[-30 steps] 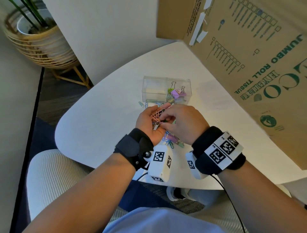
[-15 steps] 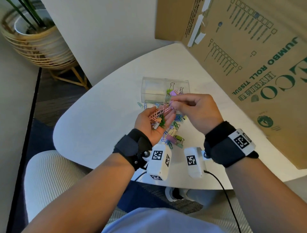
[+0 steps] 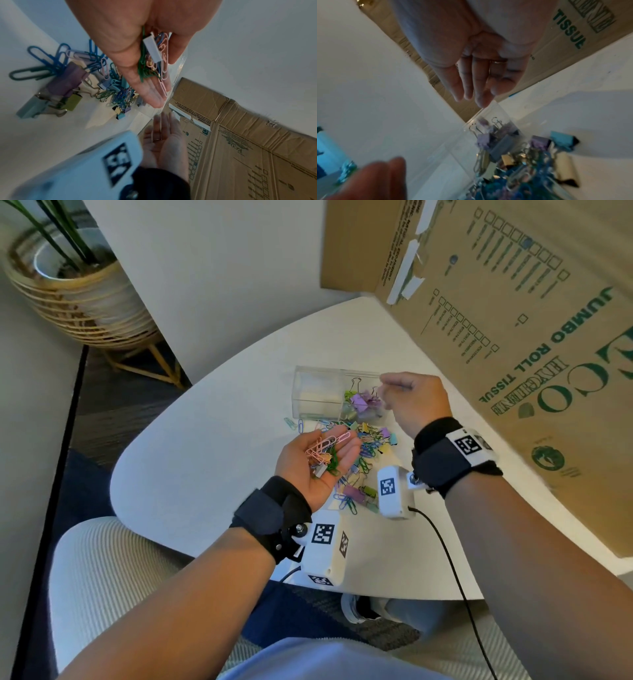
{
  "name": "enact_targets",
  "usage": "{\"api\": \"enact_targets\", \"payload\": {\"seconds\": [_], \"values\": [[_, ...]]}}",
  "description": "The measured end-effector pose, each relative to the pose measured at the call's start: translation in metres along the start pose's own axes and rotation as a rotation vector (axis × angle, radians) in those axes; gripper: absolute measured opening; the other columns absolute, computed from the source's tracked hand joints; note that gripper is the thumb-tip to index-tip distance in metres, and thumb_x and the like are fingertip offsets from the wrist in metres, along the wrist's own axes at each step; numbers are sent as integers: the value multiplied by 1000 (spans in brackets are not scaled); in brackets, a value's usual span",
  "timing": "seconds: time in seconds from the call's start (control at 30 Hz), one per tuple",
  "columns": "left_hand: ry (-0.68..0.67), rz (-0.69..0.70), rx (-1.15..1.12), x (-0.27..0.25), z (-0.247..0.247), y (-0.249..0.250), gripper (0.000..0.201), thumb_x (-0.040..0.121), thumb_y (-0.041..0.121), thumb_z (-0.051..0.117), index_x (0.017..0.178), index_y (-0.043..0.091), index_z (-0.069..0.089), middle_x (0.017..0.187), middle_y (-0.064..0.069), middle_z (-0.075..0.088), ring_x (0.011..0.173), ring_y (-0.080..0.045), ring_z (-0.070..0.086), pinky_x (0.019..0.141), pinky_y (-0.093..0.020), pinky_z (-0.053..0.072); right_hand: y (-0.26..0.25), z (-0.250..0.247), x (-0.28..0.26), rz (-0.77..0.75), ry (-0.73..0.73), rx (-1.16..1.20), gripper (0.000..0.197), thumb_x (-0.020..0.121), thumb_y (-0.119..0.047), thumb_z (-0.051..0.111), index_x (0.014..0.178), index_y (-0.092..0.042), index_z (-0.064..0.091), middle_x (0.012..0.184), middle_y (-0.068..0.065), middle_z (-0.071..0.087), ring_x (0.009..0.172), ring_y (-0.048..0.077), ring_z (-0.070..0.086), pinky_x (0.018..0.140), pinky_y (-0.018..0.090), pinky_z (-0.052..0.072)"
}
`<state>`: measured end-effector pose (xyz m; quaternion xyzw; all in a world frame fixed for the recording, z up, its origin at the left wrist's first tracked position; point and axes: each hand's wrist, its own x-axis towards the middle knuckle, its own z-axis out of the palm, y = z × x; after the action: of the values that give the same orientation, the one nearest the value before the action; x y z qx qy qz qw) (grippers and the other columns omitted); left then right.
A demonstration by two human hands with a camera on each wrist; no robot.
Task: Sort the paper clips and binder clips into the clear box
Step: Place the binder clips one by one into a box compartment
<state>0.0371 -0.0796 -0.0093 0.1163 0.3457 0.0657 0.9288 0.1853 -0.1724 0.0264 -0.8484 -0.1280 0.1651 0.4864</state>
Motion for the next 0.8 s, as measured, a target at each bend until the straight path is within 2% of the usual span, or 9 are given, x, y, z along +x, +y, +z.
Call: {"api": "enact_targets", "payload": {"seconds": [0.07,0.1,0.2,0.33,0.4,0.5,0.57,0.63,0.8], "values": [[8,7,1,1,-3,2,37,98,20,37,104,-8,62,92,-25,70,74,-34,71,74,-40,57,5,0,-9,-69,4,-87,22,89,-18,64,108,-24,72,110,-6,70,99,7,62,86,18,43],[12,13,4,2,-4,3,37,98,20,37,103,-7,63,92,-25,70,74,-33,71,74,-39,57,6,0,-16,-98,4,-91,19,89,-18,63,105,-25,72,108,-8,69,100,7,61,86,18,42],[22,26,25,4,-7,4,37,98,20,37,104,-6,63,92,-25,70,75,-32,71,74,-38,58,5,3,-40,-171,-72,-56,14,88,-16,66,95,-26,74,92,-11,71,87,1,63,79,14,47],[33,24,98,5,-7,2,39,99,21,34,111,-4,61,88,-21,69,73,-28,69,64,-30,58,4,11,-81,-188,-288,-55,13,88,-16,66,96,-21,75,82,-7,74,74,-1,65,69,8,49],[44,32,126,5,-5,2,40,99,23,33,108,-3,63,97,-22,67,87,-31,65,76,-34,57,4,14,-92,-234,-351,-154,16,85,-18,70,98,-24,75,82,-12,70,69,-4,59,62,5,43],[46,29,147,5,-4,1,41,98,25,35,106,0,66,105,-20,68,98,-32,64,97,-41,48,2,16,-94,-392,-453,-340,26,81,-16,72,104,-27,74,87,-15,62,76,-3,52,72,14,41],[34,31,154,5,-3,0,40,98,26,36,110,1,66,104,-19,69,93,-29,66,94,-37,49,3,19,-93,-456,-470,-455,27,83,-16,69,106,-31,73,97,-10,63,91,8,51,80,22,37],[23,32,152,5,-2,-1,40,98,26,37,112,1,65,100,-18,69,89,-27,67,91,-33,50,5,23,-92,-463,-442,-529,26,86,-18,67,105,-34,73,103,-8,62,100,16,47,83,24,31],[18,17,125,2,0,0,39,98,27,36,110,1,63,86,-16,71,73,-24,70,65,-26,58,6,22,-94,-457,-360,-378,15,84,-21,70,95,-29,76,98,-6,64,97,19,53,86,33,43]]}}
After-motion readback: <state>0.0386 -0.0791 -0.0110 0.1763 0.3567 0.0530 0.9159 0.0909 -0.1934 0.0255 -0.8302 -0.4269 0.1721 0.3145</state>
